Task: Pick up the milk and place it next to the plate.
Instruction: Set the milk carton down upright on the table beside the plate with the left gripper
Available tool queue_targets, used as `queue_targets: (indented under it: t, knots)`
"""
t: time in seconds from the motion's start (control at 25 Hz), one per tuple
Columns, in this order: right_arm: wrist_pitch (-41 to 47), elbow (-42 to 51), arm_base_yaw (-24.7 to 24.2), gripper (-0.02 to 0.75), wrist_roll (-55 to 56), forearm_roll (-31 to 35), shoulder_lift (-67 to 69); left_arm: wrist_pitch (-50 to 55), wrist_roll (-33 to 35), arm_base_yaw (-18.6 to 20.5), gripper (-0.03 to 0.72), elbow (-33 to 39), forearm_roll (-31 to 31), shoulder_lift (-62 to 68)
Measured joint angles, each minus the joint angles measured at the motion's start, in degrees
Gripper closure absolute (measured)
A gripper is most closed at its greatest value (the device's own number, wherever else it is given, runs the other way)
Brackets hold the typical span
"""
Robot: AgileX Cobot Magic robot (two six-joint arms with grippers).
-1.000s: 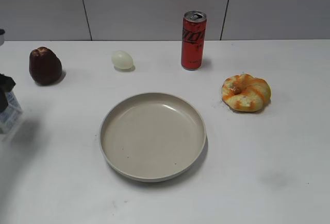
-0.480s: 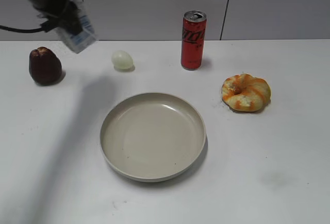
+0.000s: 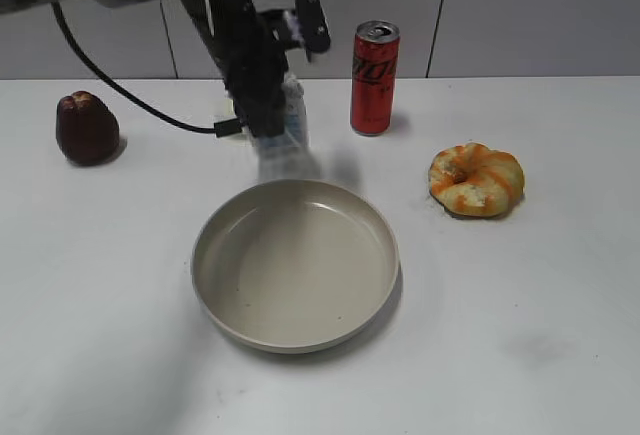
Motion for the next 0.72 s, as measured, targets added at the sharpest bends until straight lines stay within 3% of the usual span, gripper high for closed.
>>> queue_targets:
  t: [0.36,0.72]
  knots:
    - [0.0,0.0,0.0,0.241,0.0,0.0,0.0,2.3,3.4,-0.1,0.412,-0.5,-1.1,1.7]
    - [0.0,0.0,0.0,0.241,0.0,0.0,0.0,3.8,4.6,-0.1,0.260,-0.5,-3.7,1.4]
